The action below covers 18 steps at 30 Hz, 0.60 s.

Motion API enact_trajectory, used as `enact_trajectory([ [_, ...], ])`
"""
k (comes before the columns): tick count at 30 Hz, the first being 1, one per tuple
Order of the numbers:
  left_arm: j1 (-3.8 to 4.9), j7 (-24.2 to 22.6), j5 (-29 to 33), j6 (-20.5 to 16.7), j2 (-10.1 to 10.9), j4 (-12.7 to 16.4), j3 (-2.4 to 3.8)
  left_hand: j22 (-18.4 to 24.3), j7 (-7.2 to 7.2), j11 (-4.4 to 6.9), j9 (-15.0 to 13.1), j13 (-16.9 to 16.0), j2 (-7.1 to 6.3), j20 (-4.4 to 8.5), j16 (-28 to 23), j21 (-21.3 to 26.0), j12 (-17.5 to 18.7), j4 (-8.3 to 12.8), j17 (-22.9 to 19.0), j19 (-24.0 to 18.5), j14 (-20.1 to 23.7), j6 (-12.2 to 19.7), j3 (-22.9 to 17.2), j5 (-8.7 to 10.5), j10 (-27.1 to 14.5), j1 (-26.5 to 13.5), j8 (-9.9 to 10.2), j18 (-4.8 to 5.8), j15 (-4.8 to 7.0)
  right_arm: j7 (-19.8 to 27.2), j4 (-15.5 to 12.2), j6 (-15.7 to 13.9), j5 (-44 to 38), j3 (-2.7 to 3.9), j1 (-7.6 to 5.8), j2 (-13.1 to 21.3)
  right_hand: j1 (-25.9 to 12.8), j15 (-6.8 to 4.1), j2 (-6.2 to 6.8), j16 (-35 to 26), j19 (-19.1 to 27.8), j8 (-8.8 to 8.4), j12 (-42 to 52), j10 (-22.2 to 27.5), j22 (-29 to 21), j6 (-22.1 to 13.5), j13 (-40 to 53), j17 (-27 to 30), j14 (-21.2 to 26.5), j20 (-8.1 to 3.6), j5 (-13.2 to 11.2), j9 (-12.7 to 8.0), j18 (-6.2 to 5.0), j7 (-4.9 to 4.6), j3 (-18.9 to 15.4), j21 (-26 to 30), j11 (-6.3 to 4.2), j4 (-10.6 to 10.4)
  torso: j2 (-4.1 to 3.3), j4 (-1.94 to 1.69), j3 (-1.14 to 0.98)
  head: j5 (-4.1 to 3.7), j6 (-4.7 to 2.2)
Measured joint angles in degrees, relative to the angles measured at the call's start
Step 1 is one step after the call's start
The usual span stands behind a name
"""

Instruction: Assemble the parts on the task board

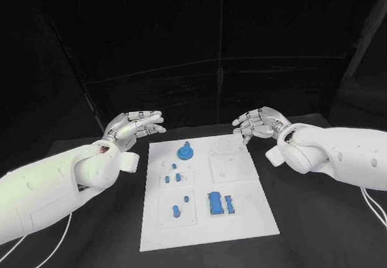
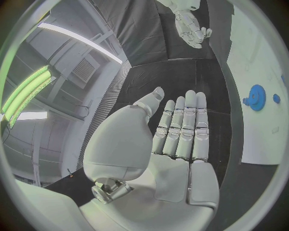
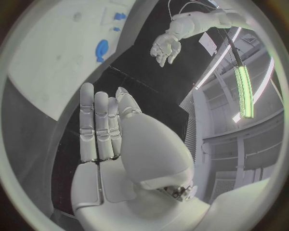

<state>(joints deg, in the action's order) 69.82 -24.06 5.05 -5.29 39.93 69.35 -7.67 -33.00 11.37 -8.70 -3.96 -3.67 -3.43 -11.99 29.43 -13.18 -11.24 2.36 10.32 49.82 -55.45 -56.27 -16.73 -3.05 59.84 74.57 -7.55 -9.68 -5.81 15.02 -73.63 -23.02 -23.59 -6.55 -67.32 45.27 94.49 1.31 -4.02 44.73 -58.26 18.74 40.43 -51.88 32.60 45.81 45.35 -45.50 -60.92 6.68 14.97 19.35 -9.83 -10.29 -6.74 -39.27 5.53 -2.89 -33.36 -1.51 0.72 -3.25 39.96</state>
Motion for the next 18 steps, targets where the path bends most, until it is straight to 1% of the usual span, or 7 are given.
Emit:
enact_trajectory([
  [2, -0.28, -0.32, 0.36, -0.1, -1.32, -2.6, 0.0, 2.57, 0.0, 0.11, 0.11, 0.0, 0.19, -0.76, -4.68, 2.28, 1.7, -0.06, -1.48, -0.19, -0.96, 0.0, 0.21, 0.0, 0.47, 0.19, 0.59, 0.0, -0.41, 2.79, 3.84, 0.41, 2.47, 0.49, -0.24, -2.93, 0.01, 0.54, 0.01, -5.92, 1.86, -1.01, -4.33, -0.03, -0.92, 0.35, -5.14, 3.81, 0.55, 0.34, -0.97, -1.19, 0.0, -0.49, 0.98, 1.87, 0.02, 0.47, 0.29, -0.01, 0.04, 0.35, -0.84],
  [5, -0.41, -0.82, 0.91, -0.33, -2.89, -5.98, 0.02, 5.23, -0.13, 0.11, 0.17, 0.04, 0.39, -1.7, -9.05, 4.91, 3.39, -0.14, -2.9, -1.45, -0.75, 0.49, 0.61, 0.0, 0.47, 0.39, 1.07, 0.0, -1.12, 5.62, 8.46, 1.2, 4.98, 0.74, -0.29, -6.42, 0.15, 1.47, 0.15, -17.35, 4.38, -3.93, -15.05, -2.37, -3.73, 1.73, -17.22, 12.74, -0.25, 1.52, -2.16, -4.29, 0.01, -1.41, 2.92, 6.46, 1.23, -0.2, 0.57, 0.02, 0.07, 0.7, -2.13],
  [6, -0.44, -1.08, 1.19, -0.48, -3.6, -7.47, 0.07, 6.05, -0.13, 0.11, 0.17, 0.05, 0.39, -1.93, -10.26, 5.78, 3.92, -0.14, -3.33, -2.23, -0.44, 0.49, 0.81, 0.0, 0.47, 0.39, 1.18, 0.0, -1.42, 6.67, 10.2, 1.71, 5.96, 0.83, -0.28, -7.73, 0.13, 1.68, 0.17, -20.52, 4.74, -4.83, -17.82, -3.13, -4.61, 2.22, -20.37, 15.16, -0.56, 1.89, -2.28, -5.16, 0.0, -1.28, 3.3, 7.76, 1.45, -0.59, 0.63, 0.04, 0.07, 0.75, -2.48],
  [10, -0.65, -1.77, 1.87, -0.96, -5.44, -10.53, 0.1, 9.02, -0.02, -0.74, 0.17, 0.05, 0.61, -3.0, -14.47, 8.77, 5.83, -0.26, -4.85, -5.11, 0.67, 0.82, 1.78, 0.0, -0.38, 0.61, 2.12, 0.0, -2.54, 8.91, 14.29, 3.31, 8.31, 0.93, -0.13, -10.49, -1.03, 3.4, 1.33, -29.04, 6.57, -7.67, -24.4, -4.27, -8.44, 2.83, -28.17, 21.72, 0.92, 3.01, -2.28, -7.47, 0.0, -1.29, 4.25, 13.24, 2.31, -2.12, 0.87, 0.08, 0.04, 0.76, -3.7],
  [14, -0.81, -2.49, 2.47, -1.8, -7.26, -13.12, 0.17, 11.73, -0.55, -2.21, 0.23, 0.11, 0.61, -4.11, -18.14, 9.64, 7.53, -0.53, -6.08, -8.8, 2.29, 1.73, 3.1, 0.0, -2.28, 0.61, 3.17, -0.01, -4.11, 10.66, 18.27, 5.4, 10.84, 1.05, 0.05, -13.06, -4.21, 4.63, 3.22, -35.93, 4.82, -10.89, -30.06, -6.42, -14.13, 4.43, -35.76, 28.42, -0.31, 4.9, -2.13, -9.98, 0.01, -1.56, 3.86, 20.24, 2.69, -3.63, 0.93, 0.05, -0.07, 0.51, -4.79],
  [16, -0.89, -2.83, 2.73, -2.35, -7.95, -13.97, 0.22, 13.63, -1.16, -3.04, 0.23, 0.11, 0.68, -4.53, -19.91, 9.64, 7.69, -0.84, -6.45, -11.67, 3.28, 2.56, 4.0, 0.0, -4.56, 0.55, 3.74, -0.01, -4.69, 11.31, 19.62, 6.41, 12.07, 1.06, 0.15, -13.91, -6.71, 5.26, 3.33, -38.62, 3.5, -12.51, -32.15, -7.25, -17.29, 5.2, -38.73, 31.72, -0.94, 6.09, -1.61, -11.19, 0.01, -1.98, 3.52, 23.9, 3.53, -4.18, 0.91, -0.04, -0.07, 0.4, -5.21],
  [18, -1.0, -2.96, 2.85, -2.62, -8.23, -14.25, 0.23, 15.47, -1.34, -3.08, 0.55, 0.37, 1.33, -4.31, -21.05, 10.07, 7.91, -1.16, -6.79, -14.7, 4.83, 4.44, 4.97, 0.24, -7.22, -1.17, 4.23, -0.02, -4.7, 11.54, 20.13, 6.81, 12.59, 1.06, 0.22, -14.23, -9.72, 5.49, 3.17, -40.37, 2.83, -13.67, -33.45, -6.86, -19.52, 5.21, -40.52, 34.01, -0.47, 5.99, -1.11, -12.05, 0.02, -1.95, 3.41, 26.39, 3.74, -4.02, 0.91, -0.1, -0.07, 0.39, -5.38],
])
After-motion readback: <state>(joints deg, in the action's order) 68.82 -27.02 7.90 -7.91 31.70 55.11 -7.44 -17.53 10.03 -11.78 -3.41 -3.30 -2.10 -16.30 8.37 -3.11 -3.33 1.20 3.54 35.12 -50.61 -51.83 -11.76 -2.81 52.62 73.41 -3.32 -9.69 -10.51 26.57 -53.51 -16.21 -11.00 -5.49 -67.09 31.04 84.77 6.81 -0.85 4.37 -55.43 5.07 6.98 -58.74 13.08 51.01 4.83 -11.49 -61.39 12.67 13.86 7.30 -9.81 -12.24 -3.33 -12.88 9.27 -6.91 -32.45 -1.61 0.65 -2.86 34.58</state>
